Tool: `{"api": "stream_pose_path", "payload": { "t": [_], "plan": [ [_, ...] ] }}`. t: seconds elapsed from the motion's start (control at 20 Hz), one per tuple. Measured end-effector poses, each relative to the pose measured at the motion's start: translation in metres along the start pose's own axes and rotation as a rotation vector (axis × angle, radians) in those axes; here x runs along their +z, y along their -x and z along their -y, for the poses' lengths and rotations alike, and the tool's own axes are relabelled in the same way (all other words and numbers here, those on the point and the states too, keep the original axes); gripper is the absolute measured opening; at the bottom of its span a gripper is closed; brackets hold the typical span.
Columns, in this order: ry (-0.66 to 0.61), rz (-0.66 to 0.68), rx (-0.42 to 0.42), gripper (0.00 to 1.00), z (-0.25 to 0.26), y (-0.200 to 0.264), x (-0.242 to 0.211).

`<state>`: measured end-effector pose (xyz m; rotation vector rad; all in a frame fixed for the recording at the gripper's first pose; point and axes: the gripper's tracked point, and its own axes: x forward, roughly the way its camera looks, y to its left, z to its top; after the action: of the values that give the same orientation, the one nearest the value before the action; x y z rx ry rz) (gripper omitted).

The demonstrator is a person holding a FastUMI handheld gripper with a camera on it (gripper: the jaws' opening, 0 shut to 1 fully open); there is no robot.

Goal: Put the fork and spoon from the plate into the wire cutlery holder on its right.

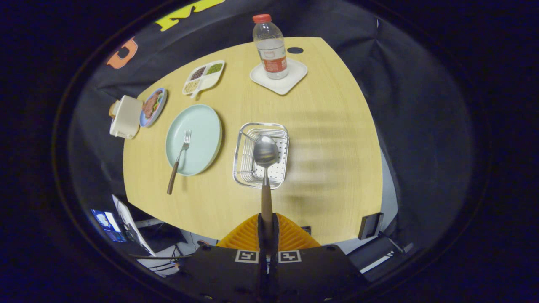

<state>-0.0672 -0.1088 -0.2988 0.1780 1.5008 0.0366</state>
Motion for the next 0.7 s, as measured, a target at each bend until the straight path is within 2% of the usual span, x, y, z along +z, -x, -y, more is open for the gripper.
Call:
{"api": "stream_pose_path", "payload": {
  "t": [0.1,0.2,0.25,0.3,0.35,0.5,0.6,0.7],
  "plan": [
    [-0.022,-0.009,0.016,0.02,-0.003,-0.001,0.002],
    [-0.028,0.013,0.019,0.1,-0.003,0.002,0.008],
    [-0.028,0.025,0.015,0.1,-0.003,0.005,0.013],
    [-0.027,0.049,0.012,0.21,-0.01,0.004,0.02],
    [-0.013,0.076,0.008,0.26,-0.014,0.007,0.026],
    [0.048,0.188,-0.029,0.76,-0.026,0.029,0.045],
    [0.082,0.242,-0.038,0.89,-0.043,0.041,0.054],
    [0.104,0.273,-0.026,0.92,-0.071,0.047,0.055]
  ]
}}
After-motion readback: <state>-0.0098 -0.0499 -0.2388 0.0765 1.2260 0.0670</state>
